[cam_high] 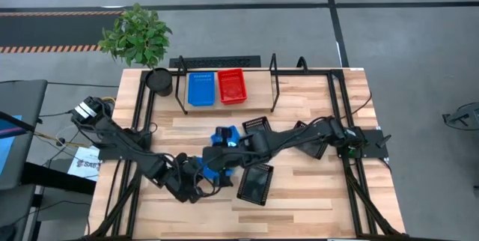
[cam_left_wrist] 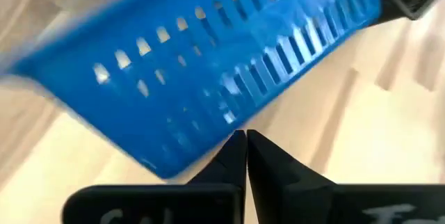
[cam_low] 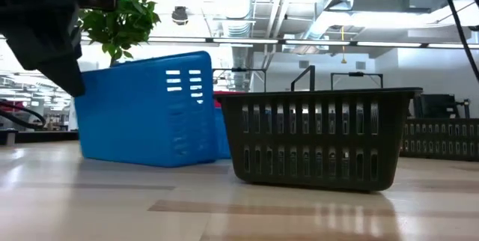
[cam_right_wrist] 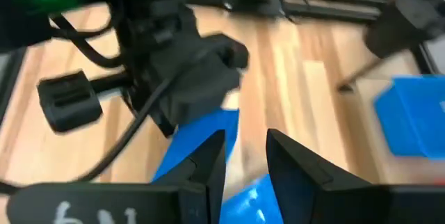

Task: Stack baskets on shelf by color
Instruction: Stack the left blue bin on the blue bin on the shelf

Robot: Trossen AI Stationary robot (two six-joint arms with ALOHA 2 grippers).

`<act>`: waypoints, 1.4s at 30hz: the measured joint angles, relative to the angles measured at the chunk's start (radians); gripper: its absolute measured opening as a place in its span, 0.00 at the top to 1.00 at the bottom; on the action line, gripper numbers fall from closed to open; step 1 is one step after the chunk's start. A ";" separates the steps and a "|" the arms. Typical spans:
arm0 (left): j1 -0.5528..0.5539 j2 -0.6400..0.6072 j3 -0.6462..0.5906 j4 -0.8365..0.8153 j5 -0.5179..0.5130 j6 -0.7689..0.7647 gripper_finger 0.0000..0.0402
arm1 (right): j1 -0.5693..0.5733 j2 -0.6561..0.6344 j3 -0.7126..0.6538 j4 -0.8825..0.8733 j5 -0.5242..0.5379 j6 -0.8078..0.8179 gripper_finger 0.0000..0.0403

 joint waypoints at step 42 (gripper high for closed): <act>0.055 -0.532 0.082 -0.067 0.390 0.372 0.62 | 0.030 0.013 -0.002 -0.192 0.000 0.263 0.42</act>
